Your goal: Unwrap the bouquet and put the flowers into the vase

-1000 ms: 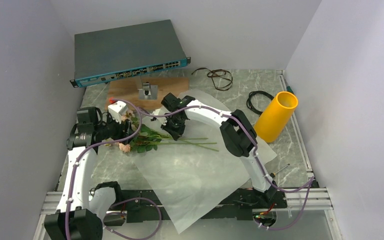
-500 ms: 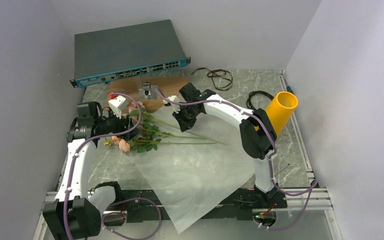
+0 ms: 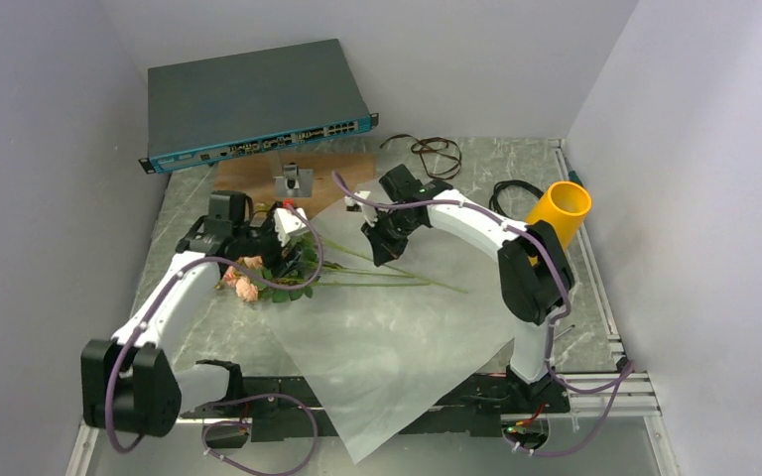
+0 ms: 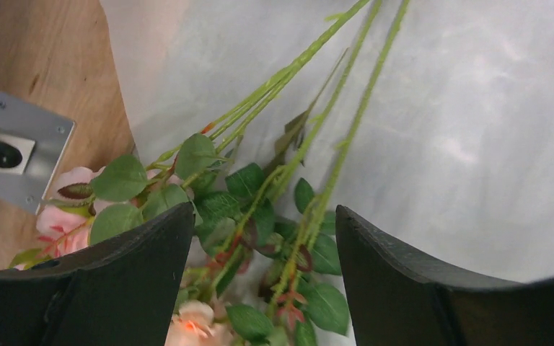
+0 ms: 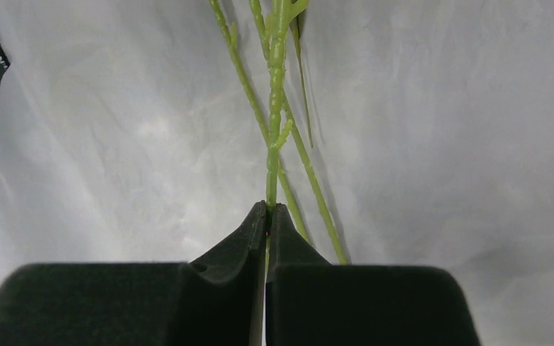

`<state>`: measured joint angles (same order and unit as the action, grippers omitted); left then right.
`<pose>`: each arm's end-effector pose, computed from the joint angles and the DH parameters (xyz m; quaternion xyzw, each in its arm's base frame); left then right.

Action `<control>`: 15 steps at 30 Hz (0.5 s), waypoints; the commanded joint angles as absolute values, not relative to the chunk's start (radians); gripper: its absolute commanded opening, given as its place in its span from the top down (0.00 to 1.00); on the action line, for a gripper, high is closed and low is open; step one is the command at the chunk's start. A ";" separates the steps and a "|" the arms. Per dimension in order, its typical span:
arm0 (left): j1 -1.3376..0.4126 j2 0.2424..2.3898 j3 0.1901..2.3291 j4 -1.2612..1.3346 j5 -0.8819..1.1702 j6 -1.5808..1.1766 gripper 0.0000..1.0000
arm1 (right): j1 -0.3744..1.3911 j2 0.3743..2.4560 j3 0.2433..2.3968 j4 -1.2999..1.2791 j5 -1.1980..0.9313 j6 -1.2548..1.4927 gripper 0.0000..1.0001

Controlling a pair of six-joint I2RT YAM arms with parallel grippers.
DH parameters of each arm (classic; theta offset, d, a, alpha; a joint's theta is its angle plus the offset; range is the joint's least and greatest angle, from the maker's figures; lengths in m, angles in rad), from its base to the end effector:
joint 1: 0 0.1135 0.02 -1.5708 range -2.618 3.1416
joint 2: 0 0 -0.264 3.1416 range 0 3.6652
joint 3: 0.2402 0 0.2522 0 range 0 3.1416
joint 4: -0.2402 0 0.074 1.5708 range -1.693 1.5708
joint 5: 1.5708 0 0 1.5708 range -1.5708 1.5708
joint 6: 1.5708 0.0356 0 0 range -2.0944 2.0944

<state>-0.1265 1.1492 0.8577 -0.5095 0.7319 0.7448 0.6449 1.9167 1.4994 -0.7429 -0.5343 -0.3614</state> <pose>0.2289 -0.0531 0.2693 0.4870 0.7279 -0.2093 0.4349 0.3084 0.2547 0.2215 -0.5025 0.8013 0.2836 0.1581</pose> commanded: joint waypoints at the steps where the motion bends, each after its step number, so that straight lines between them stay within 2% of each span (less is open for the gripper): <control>1: -0.175 1.268 0.860 -0.345 0.677 0.929 0.22 | 0.625 1.824 1.458 -0.734 -0.614 -0.413 1.00; 9: -0.240 1.416 0.862 -0.170 0.625 1.019 0.22 | 0.614 1.756 1.395 -0.798 -0.641 -0.486 1.00; 15: -0.276 1.456 0.835 -0.138 0.612 1.140 0.31 | 0.594 1.733 1.381 -0.855 -0.684 -0.515 1.00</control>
